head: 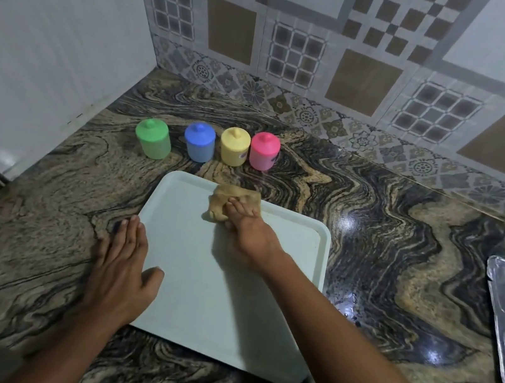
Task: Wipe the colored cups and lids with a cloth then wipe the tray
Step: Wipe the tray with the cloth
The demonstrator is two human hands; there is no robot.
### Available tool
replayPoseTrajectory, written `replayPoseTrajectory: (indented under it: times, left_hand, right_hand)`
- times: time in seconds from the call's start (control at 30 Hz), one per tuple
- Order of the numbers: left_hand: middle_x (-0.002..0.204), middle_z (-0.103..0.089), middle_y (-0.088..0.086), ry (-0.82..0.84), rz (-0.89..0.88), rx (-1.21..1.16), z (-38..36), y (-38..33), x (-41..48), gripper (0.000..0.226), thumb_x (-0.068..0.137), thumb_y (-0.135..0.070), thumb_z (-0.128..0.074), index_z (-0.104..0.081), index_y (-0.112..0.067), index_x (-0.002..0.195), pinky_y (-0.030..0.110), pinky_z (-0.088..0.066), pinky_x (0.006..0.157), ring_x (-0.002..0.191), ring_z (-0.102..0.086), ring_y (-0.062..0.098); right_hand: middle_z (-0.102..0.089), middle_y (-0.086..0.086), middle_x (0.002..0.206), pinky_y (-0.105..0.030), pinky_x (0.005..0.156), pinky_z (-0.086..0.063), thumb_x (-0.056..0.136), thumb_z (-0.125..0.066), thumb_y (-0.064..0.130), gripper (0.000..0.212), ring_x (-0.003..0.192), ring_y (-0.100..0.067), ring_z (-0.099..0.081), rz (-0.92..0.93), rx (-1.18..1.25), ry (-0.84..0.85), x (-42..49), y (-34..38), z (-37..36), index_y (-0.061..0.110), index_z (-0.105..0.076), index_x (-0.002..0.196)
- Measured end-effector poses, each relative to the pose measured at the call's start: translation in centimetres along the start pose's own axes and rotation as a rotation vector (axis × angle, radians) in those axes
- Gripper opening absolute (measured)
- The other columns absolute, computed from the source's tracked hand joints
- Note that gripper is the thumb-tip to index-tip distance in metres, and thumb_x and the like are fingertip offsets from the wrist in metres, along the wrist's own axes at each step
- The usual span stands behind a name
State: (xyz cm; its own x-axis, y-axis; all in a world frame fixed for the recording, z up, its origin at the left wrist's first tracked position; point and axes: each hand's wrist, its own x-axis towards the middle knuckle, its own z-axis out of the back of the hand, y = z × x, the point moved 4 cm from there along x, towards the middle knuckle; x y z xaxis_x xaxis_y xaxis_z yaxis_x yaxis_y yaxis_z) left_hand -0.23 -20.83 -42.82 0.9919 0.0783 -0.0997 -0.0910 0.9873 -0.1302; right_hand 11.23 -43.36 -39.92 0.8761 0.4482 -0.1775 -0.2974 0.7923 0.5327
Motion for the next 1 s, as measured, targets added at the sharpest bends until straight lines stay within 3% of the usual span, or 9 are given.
replayPoseTrajectory:
  times: [0.3, 0.4, 0.5, 0.6, 0.83, 1.0]
  left_hand:
    - [0.167, 0.004, 0.006, 0.008, 0.014, -0.025, 0.0, 0.0, -0.1, 0.091, 0.081, -0.051, -0.018, -0.008, -0.006, 0.158, 0.047, -0.006, 0.125, 0.155, 0.005, 0.019]
    - [0.167, 0.005, 0.006, 0.008, 0.019, -0.030, 0.1, 0.0, 0.0, 0.091, 0.080, -0.051, -0.018, -0.007, -0.006, 0.158, 0.047, -0.005, 0.125, 0.155, 0.005, 0.019]
    - [0.167, 0.005, 0.006, 0.010, 0.022, -0.022, 0.1, 0.0, 0.0, 0.092, 0.080, -0.052, -0.016, -0.006, -0.006, 0.159, 0.046, -0.004, 0.125, 0.155, 0.005, 0.019]
    - [0.167, 0.005, 0.006, 0.012, 0.024, -0.017, 0.2, -0.1, -0.1, 0.093, 0.079, -0.052, -0.016, -0.006, -0.006, 0.159, 0.045, -0.002, 0.125, 0.155, 0.005, 0.019]
    - [0.167, 0.005, 0.006, 0.019, 0.031, -0.010, 0.5, -0.3, 0.0, 0.093, 0.078, -0.051, -0.016, -0.005, -0.006, 0.158, 0.045, -0.001, 0.125, 0.155, 0.004, 0.020]
    - [0.167, 0.004, 0.006, 0.017, 0.032, -0.020, 0.7, -0.4, -0.1, 0.093, 0.078, -0.051, -0.016, -0.006, -0.006, 0.159, 0.043, 0.002, 0.123, 0.155, 0.004, 0.020]
  right_hand:
    - [-0.047, -0.007, 0.157, -0.035, 0.117, -0.032, 0.105, -0.045, 0.021, 0.043, 0.145, -0.032, -0.041, -0.215, 0.034, -0.110, -6.7, -4.7, 4.0, 0.013, -0.050, 0.147]
    - [-0.055, -0.011, 0.148, -0.040, 0.113, -0.041, 0.105, -0.044, 0.023, 0.039, 0.135, -0.037, -0.051, -0.291, 0.037, -0.123, -7.9, -5.7, 5.1, 0.014, -0.056, 0.141]
    - [-0.065, -0.019, 0.133, -0.042, 0.099, -0.048, 0.105, -0.045, 0.021, 0.034, 0.119, -0.042, -0.060, -0.369, 0.020, -0.129, -8.7, -6.3, 6.3, 0.010, -0.063, 0.131]
    - [-0.067, -0.026, 0.124, -0.043, 0.092, -0.049, 0.105, -0.045, 0.020, 0.033, 0.111, -0.046, -0.062, -0.424, -0.002, -0.121, -9.1, -6.1, 7.2, 0.004, -0.065, 0.126]
    - [-0.065, -0.023, 0.127, -0.036, 0.096, -0.048, 0.101, -0.042, 0.015, 0.036, 0.120, -0.040, -0.060, -0.522, -0.014, -0.029, -8.9, -5.0, 8.1, 0.010, -0.060, 0.132]
    - [-0.059, -0.020, 0.132, -0.039, 0.102, -0.046, 0.100, -0.046, 0.012, 0.033, 0.122, -0.035, -0.058, -0.604, -0.126, 0.103, -10.4, -3.2, 7.4, 0.003, -0.059, 0.129]
